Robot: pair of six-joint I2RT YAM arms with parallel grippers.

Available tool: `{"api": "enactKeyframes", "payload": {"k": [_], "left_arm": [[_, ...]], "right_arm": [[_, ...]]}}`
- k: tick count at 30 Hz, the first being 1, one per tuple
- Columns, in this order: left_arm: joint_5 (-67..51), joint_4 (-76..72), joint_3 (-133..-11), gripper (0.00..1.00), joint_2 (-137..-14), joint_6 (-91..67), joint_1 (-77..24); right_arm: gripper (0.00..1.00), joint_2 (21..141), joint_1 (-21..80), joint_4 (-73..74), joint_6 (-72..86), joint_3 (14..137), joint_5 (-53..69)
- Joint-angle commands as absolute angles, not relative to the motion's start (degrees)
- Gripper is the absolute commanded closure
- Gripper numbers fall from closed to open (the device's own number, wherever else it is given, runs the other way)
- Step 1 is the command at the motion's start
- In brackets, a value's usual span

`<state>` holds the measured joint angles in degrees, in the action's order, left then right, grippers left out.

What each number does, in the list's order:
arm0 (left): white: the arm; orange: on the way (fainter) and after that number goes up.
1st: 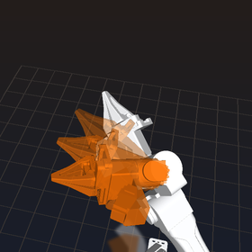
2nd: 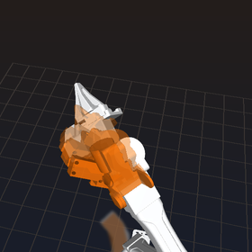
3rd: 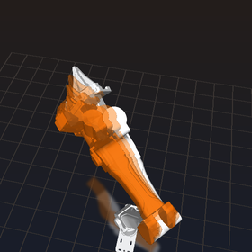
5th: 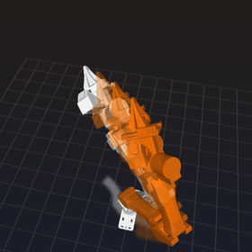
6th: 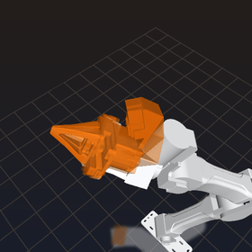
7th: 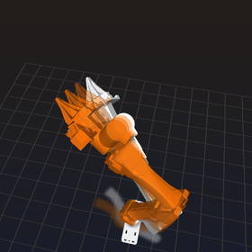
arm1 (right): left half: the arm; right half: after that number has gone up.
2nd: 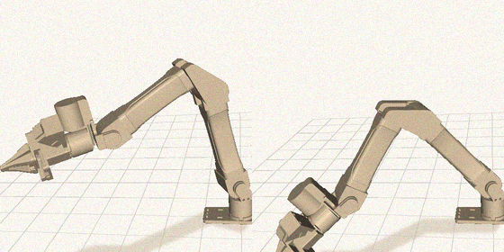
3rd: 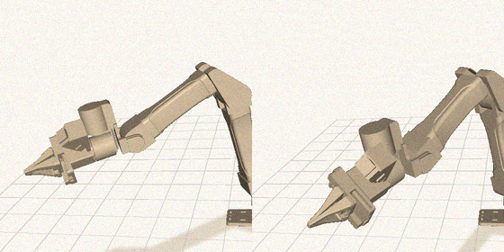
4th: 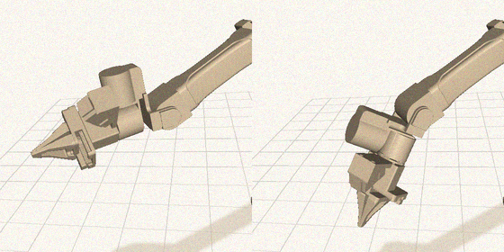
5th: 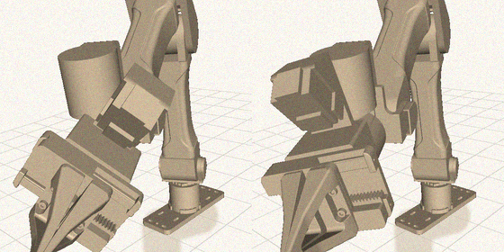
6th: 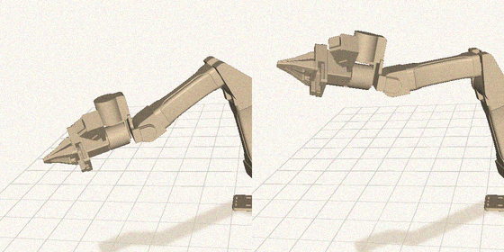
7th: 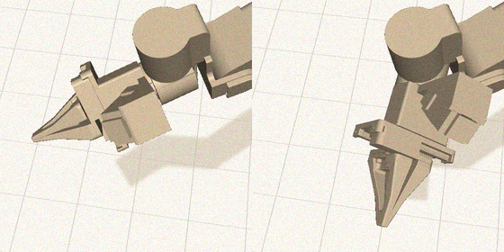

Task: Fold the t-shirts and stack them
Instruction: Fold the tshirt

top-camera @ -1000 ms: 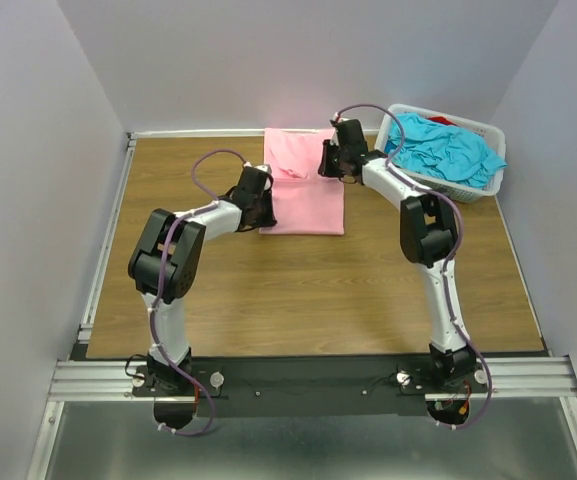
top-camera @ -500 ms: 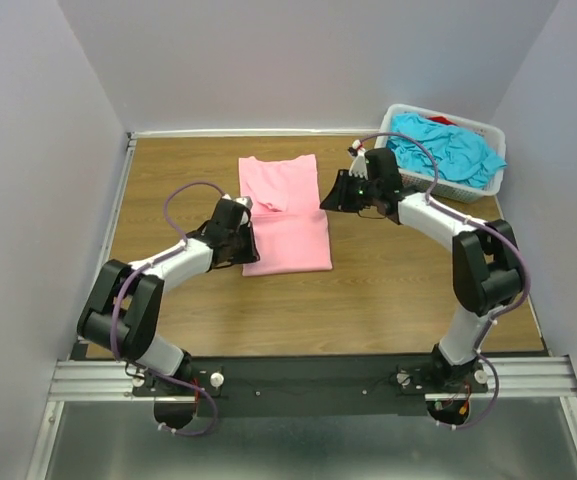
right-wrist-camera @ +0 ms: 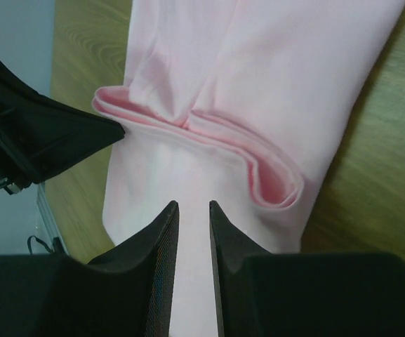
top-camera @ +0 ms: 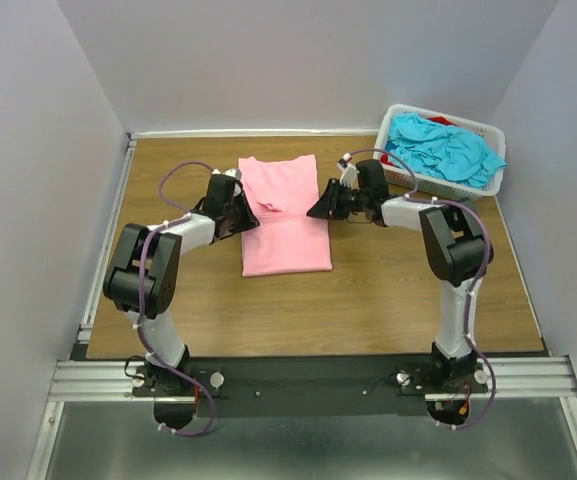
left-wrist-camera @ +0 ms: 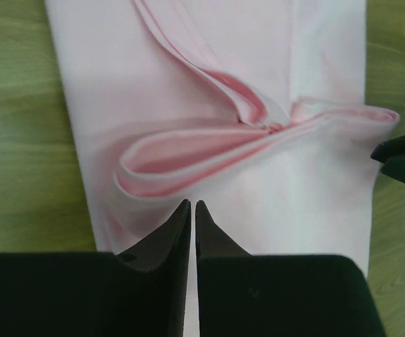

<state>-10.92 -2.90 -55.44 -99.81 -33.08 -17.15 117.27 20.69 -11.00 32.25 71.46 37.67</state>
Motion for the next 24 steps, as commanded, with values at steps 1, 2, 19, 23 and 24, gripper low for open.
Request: {"api": "enactKeyframes", "payload": {"k": [1,2,19,23,24], "left_arm": [[-14.4,-6.4,-58.2,0.87,-104.9,-35.2,-13.6],[-14.6,-6.7,-58.6,0.87,-105.7,-35.4,-13.1],[-19.3,-6.2,-50.5,0.84,-92.8,-35.9,-10.6],[-22.2,-2.9,-44.7,0.81,-86.4,-36.6,-14.1],[-23.1,-2.4,-43.7,0.81,-85.4,-36.9,-14.7]], "right_arm": [[0.69,123.7,18.0,-19.1,36.6,73.7,42.5],[0.69,124.8,17.5,-20.0,37.2,73.9,43.0],[0.60,115.2,15.6,-30.8,47.2,62.2,51.5],[0.56,110.6,17.7,-34.9,50.9,55.5,54.8],[0.55,110.1,18.4,-35.3,51.8,54.5,55.1]]}}
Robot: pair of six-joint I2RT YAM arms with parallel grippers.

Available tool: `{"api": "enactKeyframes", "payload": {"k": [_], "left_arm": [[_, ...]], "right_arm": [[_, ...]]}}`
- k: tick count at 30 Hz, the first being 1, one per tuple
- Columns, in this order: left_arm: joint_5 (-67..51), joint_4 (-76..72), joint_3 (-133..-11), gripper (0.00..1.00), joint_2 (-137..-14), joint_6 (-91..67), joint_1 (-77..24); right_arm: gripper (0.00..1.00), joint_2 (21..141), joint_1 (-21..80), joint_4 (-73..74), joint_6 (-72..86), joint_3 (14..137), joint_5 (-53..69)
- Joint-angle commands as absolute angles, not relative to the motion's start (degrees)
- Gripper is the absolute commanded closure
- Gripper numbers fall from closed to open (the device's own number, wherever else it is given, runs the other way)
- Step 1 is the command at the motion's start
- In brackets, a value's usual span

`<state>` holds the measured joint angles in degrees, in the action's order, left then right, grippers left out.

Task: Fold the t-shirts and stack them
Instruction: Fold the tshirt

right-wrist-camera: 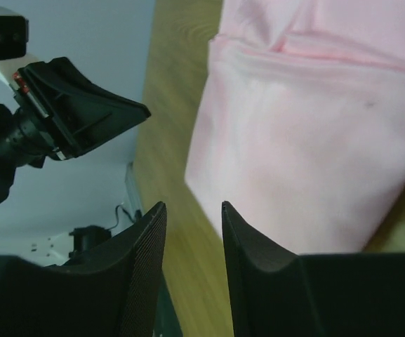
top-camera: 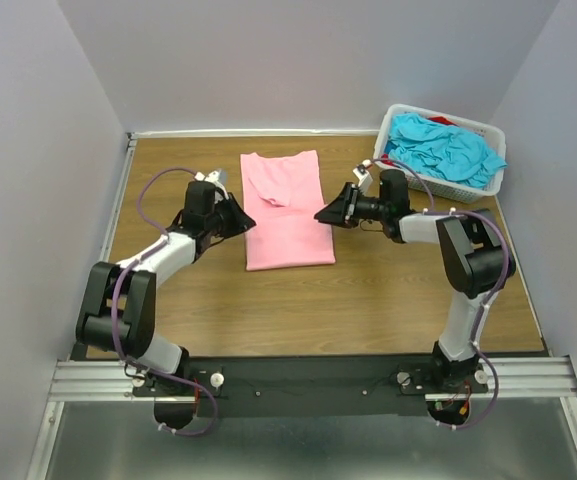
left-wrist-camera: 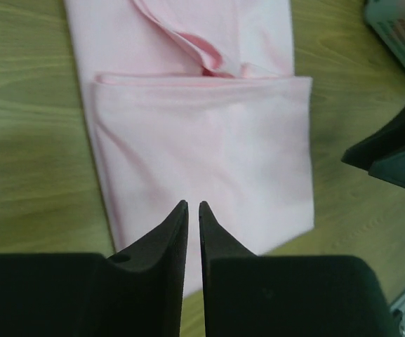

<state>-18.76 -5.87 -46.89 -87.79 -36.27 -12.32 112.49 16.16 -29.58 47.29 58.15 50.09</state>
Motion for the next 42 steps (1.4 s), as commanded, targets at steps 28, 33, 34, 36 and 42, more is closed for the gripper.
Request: {"api": "enactKeyframes", "payload": {"k": [28,33,34,36,42], "left_arm": [[-2.8,13.9,-43.0,0.69,-77.2,-33.9,-18.3],[7.2,18.9,-45.8,0.40,-73.0,-31.9,-21.8],[8.1,20.4,-46.4,0.38,-72.2,-31.8,-23.0],[10.4,21.7,-46.9,0.32,-71.1,-31.7,-24.1],[12.0,23.0,-46.3,0.31,-69.8,-32.4,-26.3]], "right_arm": [[0.49,96.5,19.5,4.5,31.6,50.0,30.3],[0.46,93.3,25.0,17.1,28.7,55.3,5.0],[0.46,93.9,27.2,20.7,27.9,56.4,0.3],[0.46,95.5,28.7,23.8,27.6,58.3,-3.2],[0.46,99.1,32.2,25.8,28.1,62.0,-7.3]]}}
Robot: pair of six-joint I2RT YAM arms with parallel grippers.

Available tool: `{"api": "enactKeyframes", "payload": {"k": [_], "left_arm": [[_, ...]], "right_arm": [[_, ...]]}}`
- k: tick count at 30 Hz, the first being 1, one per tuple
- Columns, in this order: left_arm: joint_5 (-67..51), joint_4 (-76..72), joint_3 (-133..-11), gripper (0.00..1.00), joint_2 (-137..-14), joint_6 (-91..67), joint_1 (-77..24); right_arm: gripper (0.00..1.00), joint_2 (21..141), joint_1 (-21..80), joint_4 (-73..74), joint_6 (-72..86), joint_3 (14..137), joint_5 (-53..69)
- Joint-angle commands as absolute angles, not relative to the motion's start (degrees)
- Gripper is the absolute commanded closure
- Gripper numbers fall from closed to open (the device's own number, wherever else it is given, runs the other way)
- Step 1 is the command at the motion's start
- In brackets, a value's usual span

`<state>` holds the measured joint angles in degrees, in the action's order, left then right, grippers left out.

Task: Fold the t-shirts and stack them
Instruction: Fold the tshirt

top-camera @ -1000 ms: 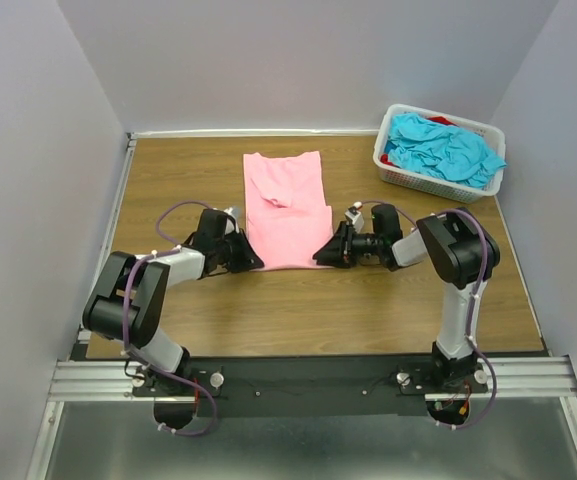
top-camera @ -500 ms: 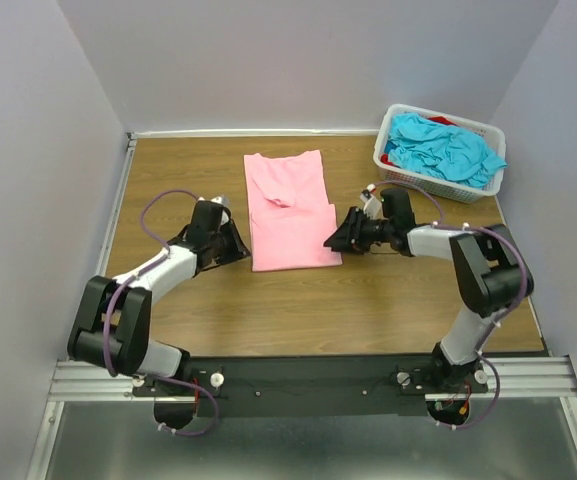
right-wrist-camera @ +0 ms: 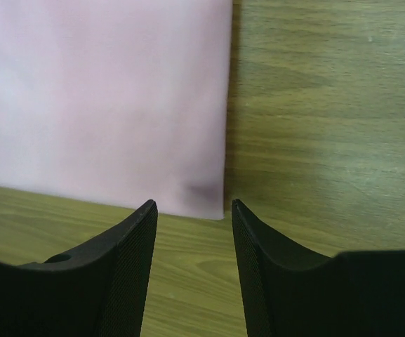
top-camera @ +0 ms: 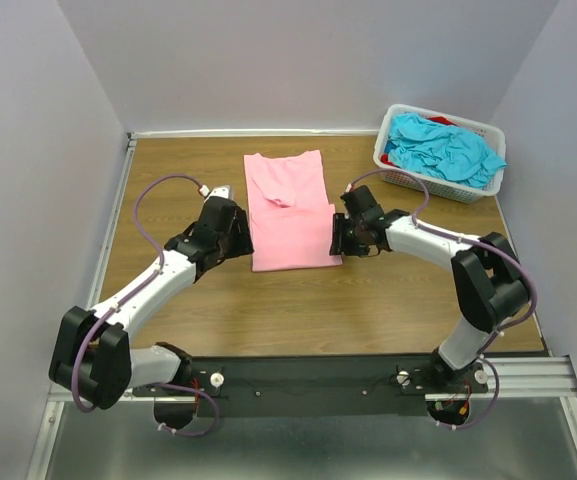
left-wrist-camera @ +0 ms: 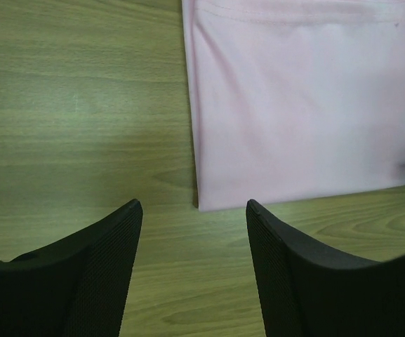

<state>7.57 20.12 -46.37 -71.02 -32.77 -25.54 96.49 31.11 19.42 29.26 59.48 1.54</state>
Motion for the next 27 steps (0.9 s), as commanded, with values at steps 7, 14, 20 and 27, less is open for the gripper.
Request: {"api": "enactKeyframes", "payload": {"k": [7,14,20,27], "left_arm": [[12.0,22.5,-46.1,0.31,-70.5,-32.4,-27.8],[11.8,22.5,-46.4,0.31,-71.9,-32.2,-28.4],[11.8,22.9,-46.9,0.31,-72.9,-31.7,-28.8],[11.8,23.5,-47.5,0.31,-73.9,-31.6,-29.2]], "right_arm": [[0.48,103.6,34.3,26.1,27.9,64.2,-7.9],[0.50,105.8,36.2,28.6,28.1,66.3,-7.2],[0.50,105.1,37.2,32.0,28.0,67.1,-9.2],[0.50,105.2,38.0,34.3,28.0,67.1,-9.2]]}}
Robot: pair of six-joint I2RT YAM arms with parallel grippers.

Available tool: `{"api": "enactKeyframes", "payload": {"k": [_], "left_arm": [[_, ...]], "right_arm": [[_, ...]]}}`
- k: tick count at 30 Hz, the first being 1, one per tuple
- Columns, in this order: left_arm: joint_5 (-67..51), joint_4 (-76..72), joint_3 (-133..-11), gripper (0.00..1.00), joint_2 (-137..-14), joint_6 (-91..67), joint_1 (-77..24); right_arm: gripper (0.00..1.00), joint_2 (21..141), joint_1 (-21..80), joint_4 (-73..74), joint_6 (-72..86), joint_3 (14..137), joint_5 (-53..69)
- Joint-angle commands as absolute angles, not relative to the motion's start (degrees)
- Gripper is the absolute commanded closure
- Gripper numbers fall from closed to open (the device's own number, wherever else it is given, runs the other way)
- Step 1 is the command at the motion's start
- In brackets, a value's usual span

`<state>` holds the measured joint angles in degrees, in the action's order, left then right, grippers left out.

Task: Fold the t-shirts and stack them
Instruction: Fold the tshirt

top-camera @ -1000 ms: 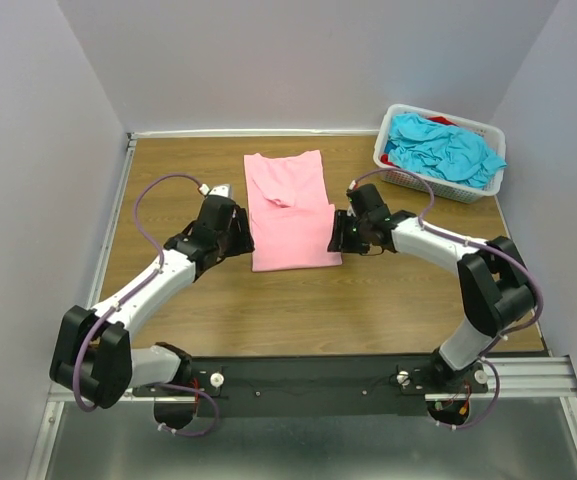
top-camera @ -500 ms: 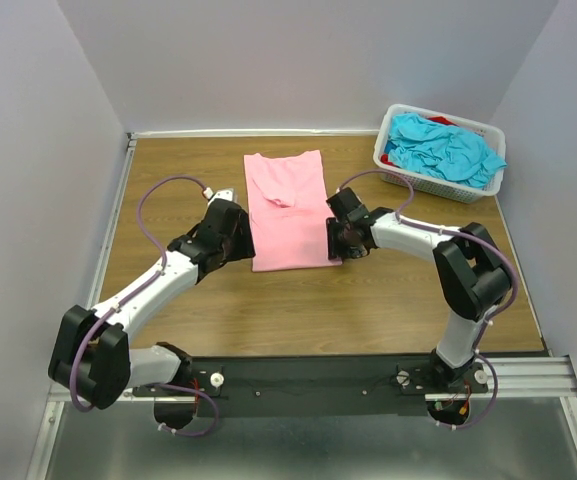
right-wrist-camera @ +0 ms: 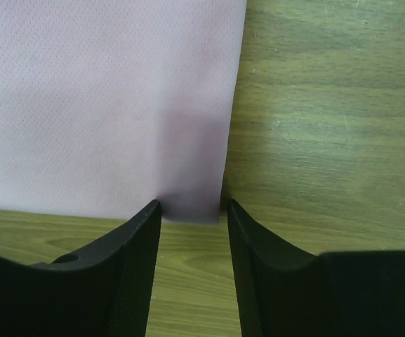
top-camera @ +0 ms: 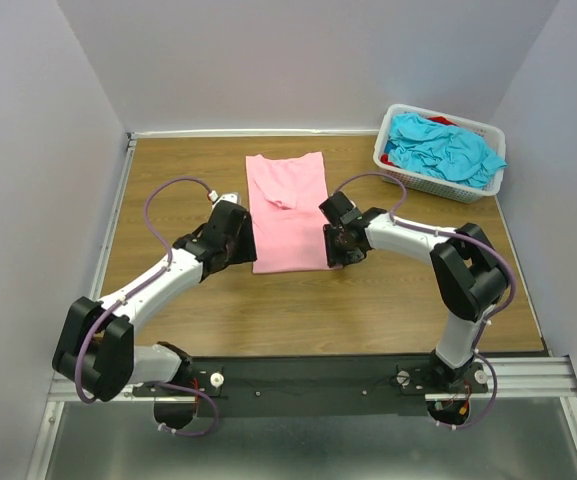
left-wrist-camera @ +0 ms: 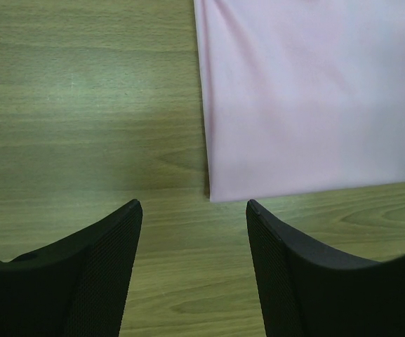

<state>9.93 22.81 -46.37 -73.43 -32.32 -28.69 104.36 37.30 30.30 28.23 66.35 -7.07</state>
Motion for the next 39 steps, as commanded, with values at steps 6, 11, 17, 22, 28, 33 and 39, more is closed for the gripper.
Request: {"api": "enactKeyframes", "payload": {"k": [6,11,17,22,28,33,39], "left_arm": [[11.8,24.2,-47.9,0.31,-74.6,-31.3,-29.4],[11.8,25.5,-48.3,0.31,-76.1,-30.8,-30.0],[10.6,26.6,-49.0,0.26,-80.1,-30.2,-30.8],[10.9,28.2,-51.4,0.26,-85.9,-30.4,-33.1],[10.5,28.7,-54.5,0.27,-90.3,-31.4,-34.7],[11.1,30.1,-55.5,0.27,-93.8,-31.4,-35.1],[11.1,30.5,-55.2,0.34,-96.3,-31.8,-35.7]], "right_arm": [[0.54,107.0,38.4,34.8,28.4,66.8,-9.2],[0.82,107.6,39.3,35.0,28.7,66.4,-9.7],[0.99,107.7,40.1,35.0,28.2,66.6,-10.0],[0.99,107.9,40.7,35.0,27.9,66.7,-10.1],[0.99,108.2,41.3,35.0,27.3,66.6,-10.4],[0.99,108.2,41.5,34.8,27.2,66.4,-10.7],[0.99,108.2,41.5,34.5,27.2,66.3,-10.5]]}}
